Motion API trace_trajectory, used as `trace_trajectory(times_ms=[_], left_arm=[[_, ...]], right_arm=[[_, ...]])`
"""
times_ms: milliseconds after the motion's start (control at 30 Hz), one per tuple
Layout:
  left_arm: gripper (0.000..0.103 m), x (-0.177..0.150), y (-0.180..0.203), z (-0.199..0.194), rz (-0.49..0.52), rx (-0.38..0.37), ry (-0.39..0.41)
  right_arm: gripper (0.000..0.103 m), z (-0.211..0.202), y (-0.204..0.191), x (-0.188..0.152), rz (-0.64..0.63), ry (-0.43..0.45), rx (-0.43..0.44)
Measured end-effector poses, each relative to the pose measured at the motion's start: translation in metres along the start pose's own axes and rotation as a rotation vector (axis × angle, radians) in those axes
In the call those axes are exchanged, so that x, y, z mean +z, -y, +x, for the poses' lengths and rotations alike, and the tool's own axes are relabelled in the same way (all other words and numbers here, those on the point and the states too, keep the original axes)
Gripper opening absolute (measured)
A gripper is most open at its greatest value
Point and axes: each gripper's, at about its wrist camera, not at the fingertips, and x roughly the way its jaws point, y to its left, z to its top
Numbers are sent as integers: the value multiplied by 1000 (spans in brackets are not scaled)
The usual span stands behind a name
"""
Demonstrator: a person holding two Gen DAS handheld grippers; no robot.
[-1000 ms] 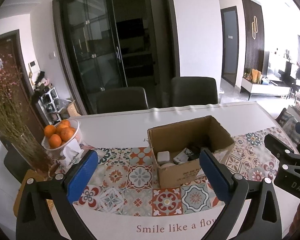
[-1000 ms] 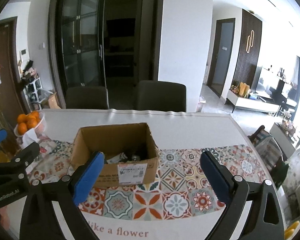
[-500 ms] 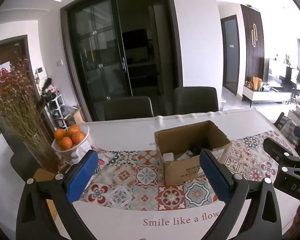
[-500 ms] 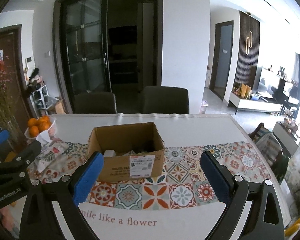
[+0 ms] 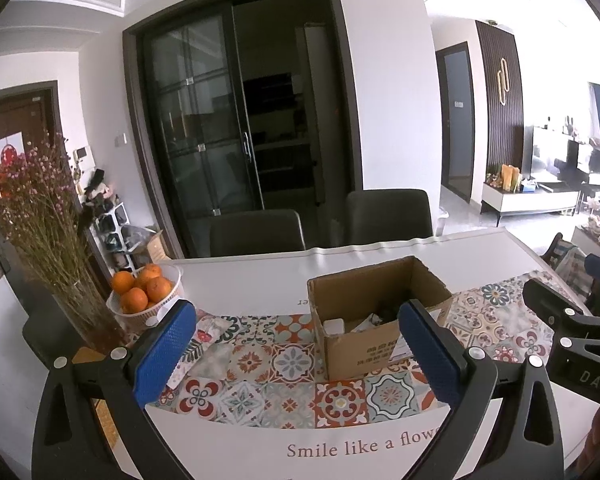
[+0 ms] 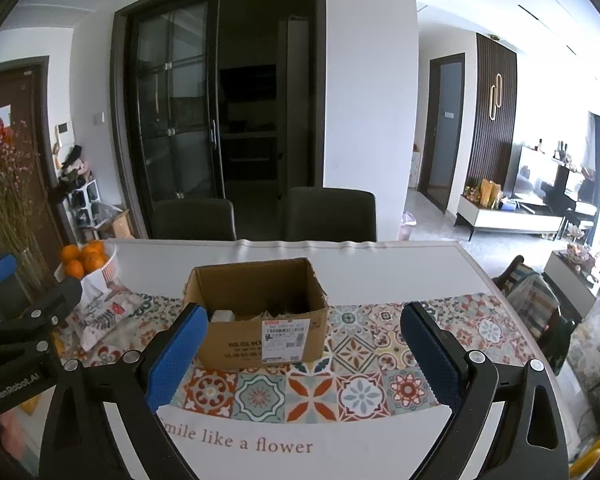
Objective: Organize rigid objects
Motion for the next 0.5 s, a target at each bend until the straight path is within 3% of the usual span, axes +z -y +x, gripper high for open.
trace_trajectory(times_ms=[500], left_arm=[[103, 2, 5, -3, -4, -3, 3]], right_arm=[[98, -5, 3, 1, -2, 15, -7]])
